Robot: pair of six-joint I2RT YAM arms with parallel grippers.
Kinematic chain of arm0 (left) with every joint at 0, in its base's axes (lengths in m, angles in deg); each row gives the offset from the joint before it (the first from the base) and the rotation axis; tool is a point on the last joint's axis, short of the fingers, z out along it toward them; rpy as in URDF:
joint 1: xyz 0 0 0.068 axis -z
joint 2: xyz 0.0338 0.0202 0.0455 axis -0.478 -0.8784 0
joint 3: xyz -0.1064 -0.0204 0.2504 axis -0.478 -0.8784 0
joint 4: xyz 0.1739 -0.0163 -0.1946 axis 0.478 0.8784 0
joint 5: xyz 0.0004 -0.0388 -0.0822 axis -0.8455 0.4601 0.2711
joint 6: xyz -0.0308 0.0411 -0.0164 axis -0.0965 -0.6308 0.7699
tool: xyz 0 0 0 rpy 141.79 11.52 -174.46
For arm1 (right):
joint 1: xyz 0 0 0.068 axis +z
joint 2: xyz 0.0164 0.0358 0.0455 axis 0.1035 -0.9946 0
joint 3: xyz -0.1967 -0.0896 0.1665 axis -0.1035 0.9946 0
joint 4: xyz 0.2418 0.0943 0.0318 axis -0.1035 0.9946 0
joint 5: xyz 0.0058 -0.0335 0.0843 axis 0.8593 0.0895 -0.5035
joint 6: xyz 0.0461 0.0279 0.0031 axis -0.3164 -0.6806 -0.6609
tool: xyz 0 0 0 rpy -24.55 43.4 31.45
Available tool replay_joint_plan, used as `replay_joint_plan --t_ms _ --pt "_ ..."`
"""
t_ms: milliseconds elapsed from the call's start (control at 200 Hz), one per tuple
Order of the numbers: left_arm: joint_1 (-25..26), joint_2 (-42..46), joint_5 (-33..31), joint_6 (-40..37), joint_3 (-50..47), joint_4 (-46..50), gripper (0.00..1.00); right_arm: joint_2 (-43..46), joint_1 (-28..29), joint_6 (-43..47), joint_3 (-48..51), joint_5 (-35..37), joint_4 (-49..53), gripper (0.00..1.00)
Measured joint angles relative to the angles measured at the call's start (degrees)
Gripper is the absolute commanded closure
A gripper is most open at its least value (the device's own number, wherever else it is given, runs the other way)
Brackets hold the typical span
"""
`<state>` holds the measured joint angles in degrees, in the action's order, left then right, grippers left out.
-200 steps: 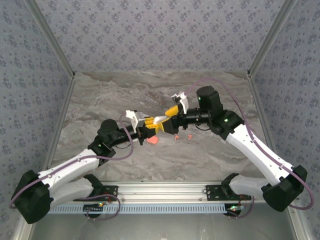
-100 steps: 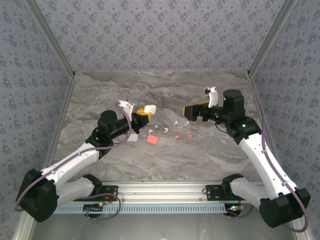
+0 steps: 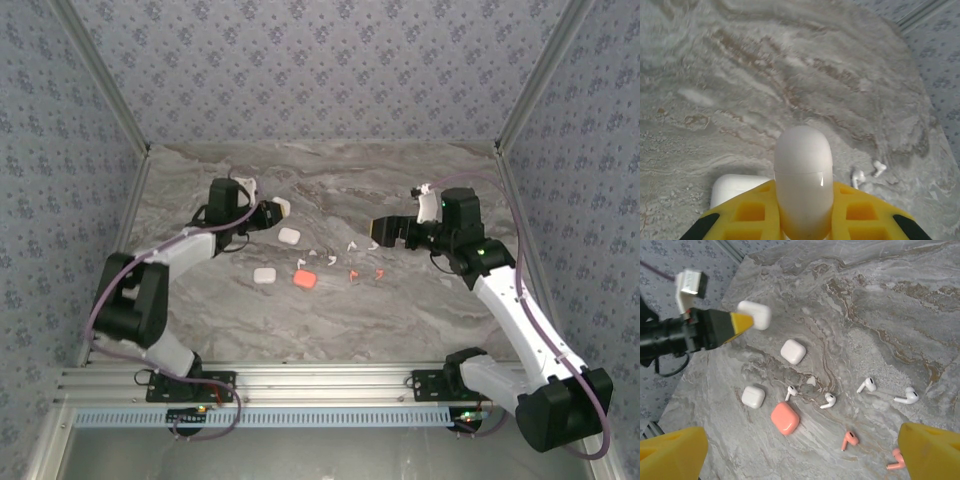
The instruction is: Insert wireless bluetooth earbuds into charging case
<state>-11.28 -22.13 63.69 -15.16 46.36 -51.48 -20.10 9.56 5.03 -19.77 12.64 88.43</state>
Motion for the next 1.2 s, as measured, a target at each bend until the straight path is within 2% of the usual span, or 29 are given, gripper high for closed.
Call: replay_joint_plan --t_ms 160,315,430,525,620,690,954,1199 --pt "-0.7 -10.0 0.7 0.7 5.6 1.5 1.0 0.0 0.2 0.0 0.6 0.7 0.5 0.0" --pt "-0.8 -16.1 1.1 1.1 9.3 2.4 1.0 0.0 0.3 0.0 1.4 1.3 1.1 0.0" --pt "-0.9 -18.7 1.4 1.2 10.5 2.6 0.9 0.0 0.4 0.0 1.9 1.4 1.5 0.0" --pt "-1.1 -19.2 1.8 1.2 10.5 3.0 0.83 0.0 0.7 0.1 2.0 1.6 1.8 0.0" --pt "-1.3 -19.4 1.9 1.1 10.9 3.5 0.67 -0.1 0.9 0.2 2.0 1.8 1.9 0.0" --pt "-1.6 -19.4 1.9 0.8 11.1 3.9 0.62 -0.5 1.3 0.5 2.0 2.3 2.2 0.0" --pt "-2.9 -19.4 1.0 -1.0 11.3 6.1 0.54 -6.2 6.1 4.2 -1.0 7.8 6.7 0.0" --pt "-4.8 -17.8 -0.6 -3.2 11.2 9.2 0.49 -16.9 14.9 10.5 -9.8 14.3 8.8 0.0"
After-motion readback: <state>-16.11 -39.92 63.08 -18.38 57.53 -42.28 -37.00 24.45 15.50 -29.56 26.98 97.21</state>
